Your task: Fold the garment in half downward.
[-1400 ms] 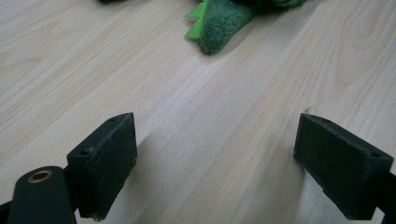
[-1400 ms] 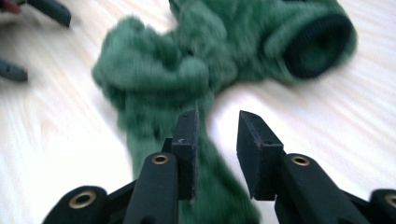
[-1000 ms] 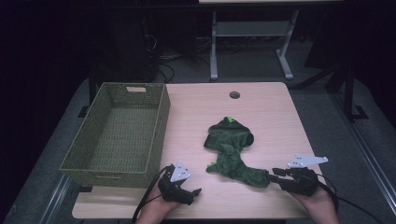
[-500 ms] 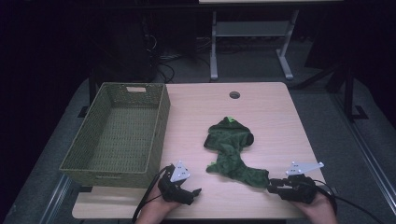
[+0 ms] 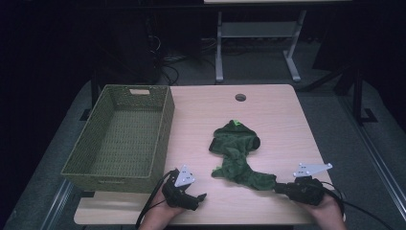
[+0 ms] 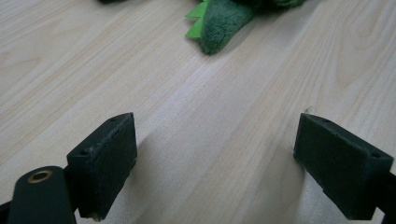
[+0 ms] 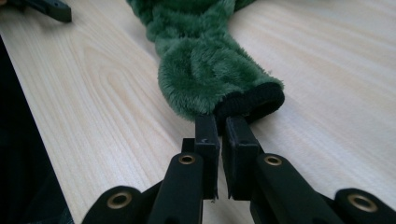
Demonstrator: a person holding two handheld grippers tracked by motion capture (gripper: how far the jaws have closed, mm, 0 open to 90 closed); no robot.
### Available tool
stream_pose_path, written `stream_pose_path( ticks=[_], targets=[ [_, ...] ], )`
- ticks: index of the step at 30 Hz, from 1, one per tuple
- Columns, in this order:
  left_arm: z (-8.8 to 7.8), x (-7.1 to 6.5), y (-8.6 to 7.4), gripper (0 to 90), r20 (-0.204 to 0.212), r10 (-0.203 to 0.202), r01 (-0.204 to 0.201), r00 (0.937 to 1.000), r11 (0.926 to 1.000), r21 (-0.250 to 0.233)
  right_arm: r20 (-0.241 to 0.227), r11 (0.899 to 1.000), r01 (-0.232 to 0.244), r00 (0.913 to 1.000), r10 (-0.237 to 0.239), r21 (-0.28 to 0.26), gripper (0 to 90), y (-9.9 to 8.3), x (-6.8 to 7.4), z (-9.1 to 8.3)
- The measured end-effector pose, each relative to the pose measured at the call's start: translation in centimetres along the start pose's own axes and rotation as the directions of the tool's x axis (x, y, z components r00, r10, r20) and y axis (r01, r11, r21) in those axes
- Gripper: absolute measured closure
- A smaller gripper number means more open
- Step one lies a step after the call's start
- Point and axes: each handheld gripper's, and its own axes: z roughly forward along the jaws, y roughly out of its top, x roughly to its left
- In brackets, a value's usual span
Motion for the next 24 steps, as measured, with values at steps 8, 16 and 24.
stream_pose_path(
  ticks=[8,16,24],
  targets=[
    [0.0,0.0,0.0,12.7,-0.002,-0.002,0.002,1.0,1.0,-0.001,-0.004,0.997,0.052,0.9986,-0.052,-0.055,85.2,1.9,0.3,-0.9],
    [0.1,-0.1,0.1,12.7,-0.005,-0.006,0.006,1.0,1.0,-0.001,-0.037,0.985,0.134,0.9897,-0.138,-0.107,85.2,4.8,1.3,-0.6],
    [0.1,-0.1,0.1,12.7,-0.006,-0.006,0.006,1.0,1.0,-0.004,-0.064,0.974,0.188,0.9784,-0.197,-0.124,85.3,7.3,1.9,-0.2]
  ],
)
